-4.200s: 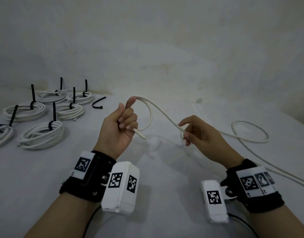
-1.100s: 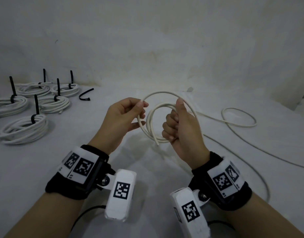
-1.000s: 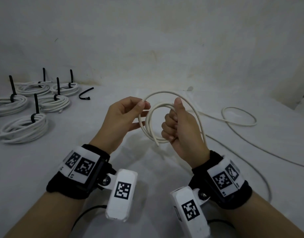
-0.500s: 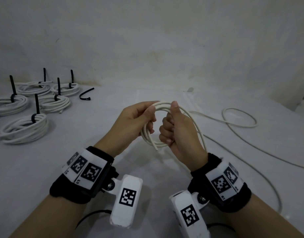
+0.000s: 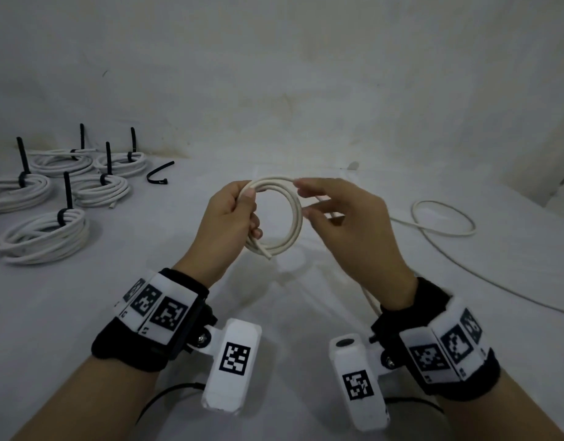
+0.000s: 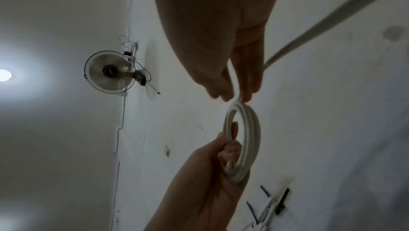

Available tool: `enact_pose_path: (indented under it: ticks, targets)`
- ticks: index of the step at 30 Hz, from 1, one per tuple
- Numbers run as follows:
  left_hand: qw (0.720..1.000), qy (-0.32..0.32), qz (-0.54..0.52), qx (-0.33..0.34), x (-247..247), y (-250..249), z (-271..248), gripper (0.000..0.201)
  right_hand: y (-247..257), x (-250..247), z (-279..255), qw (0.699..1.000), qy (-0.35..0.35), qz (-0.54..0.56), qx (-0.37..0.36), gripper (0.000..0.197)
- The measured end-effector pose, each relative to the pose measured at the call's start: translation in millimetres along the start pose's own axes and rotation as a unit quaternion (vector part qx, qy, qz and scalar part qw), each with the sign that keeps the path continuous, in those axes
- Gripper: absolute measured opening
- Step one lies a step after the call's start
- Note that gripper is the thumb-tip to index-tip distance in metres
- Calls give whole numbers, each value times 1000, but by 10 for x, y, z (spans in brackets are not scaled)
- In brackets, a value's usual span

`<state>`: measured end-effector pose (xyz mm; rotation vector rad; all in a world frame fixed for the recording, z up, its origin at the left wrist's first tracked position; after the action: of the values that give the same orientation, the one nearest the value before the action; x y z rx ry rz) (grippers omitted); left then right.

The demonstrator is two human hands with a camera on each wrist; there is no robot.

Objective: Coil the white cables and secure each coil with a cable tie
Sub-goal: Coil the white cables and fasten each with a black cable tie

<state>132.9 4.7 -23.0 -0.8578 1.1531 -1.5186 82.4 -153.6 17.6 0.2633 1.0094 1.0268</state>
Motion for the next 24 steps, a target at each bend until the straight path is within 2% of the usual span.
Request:
enact_pose_path:
  ticks: [2, 4, 6, 8, 11, 14, 17, 19, 21, 23, 24]
  targets:
    - [1000, 12, -6, -1, 18, 4, -4, 23, 52, -115, -8, 998, -52, -17, -44, 21]
    - [999, 35, -7, 3, 54, -16, -12, 22, 47, -162, -6, 996, -72, -27, -51, 21]
    - [999, 52, -7, 11, 97, -46, -23, 21, -75, -111, 31, 999, -30, -20, 14, 32]
    - [998, 60, -5, 23, 137, -76, -37, 21, -231, 20, 48, 991, 42, 62, 112, 38]
    - [998, 51, 11, 35, 161, -107, -54, 20, -278, 194, 12, 938, 74, 292, 168, 32]
    - [998, 39, 15, 39, 165, -103, -61, 19, -248, 273, -14, 904, 87, 380, 173, 36]
    - [998, 42, -13, 34, 207, -70, -70, 19, -257, 360, -35, 851, 117, 471, 200, 40]
    - [997, 55, -52, 18, 242, -33, -64, 20, -269, 381, -27, 823, 105, 516, 214, 42]
    - [993, 75, -92, -11, 279, 7, -60, 21, -276, 379, -14, 820, 80, 526, 212, 43]
    - [984, 104, -136, -59, 322, 72, -68, 30, -261, 350, 6, 842, 52, 501, 192, 44]
    - [976, 122, -153, -95, 344, 124, -76, 40, -245, 328, 15, 852, 38, 490, 178, 45]
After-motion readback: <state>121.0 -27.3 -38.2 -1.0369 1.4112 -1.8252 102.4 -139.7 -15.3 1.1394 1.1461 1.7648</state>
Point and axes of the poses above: each hand's wrist, its own z-axis towards the middle knuckle, its own x-axis out of the palm, y = z × x, the point moved 6 cm from there along z, towards the middle knuckle, and after that the axes turned 13 degrees about y, right-handed, at the moved point
